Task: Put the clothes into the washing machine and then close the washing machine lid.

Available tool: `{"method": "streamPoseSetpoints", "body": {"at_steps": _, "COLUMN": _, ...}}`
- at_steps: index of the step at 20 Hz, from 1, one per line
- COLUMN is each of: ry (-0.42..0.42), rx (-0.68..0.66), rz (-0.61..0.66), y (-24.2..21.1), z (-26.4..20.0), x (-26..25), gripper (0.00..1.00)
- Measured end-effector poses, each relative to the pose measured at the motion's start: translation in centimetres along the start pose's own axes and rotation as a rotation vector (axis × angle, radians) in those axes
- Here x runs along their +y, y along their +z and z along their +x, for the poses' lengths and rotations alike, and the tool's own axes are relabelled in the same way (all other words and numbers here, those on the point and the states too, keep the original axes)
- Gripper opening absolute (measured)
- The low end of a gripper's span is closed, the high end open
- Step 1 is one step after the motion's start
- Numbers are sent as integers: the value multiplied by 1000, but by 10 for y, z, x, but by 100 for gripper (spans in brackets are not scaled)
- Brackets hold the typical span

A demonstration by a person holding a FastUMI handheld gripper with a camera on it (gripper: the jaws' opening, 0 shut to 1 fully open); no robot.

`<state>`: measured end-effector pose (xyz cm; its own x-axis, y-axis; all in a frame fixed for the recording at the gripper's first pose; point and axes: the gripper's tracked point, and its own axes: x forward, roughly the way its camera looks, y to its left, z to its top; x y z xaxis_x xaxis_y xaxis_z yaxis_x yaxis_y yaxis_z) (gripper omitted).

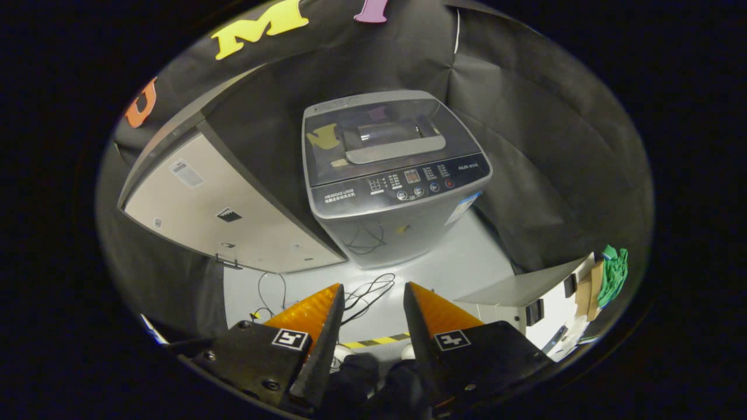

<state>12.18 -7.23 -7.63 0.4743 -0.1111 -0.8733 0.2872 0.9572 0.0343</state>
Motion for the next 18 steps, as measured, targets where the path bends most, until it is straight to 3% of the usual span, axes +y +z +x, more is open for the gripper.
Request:
{"method": "streamPoseSetpoints", "body": {"at_steps": 12, "ry": 84, "rx": -158, "rz": -119, "y": -8, "z": -65, "x": -74, "gripper": 65}}
{"method": "streamPoseSetpoints", "body": {"at_steps": 18, "ry": 157, "rx": -261, "rz": -161, "y": -10, "z": -108, "x": -79, "gripper": 65}}
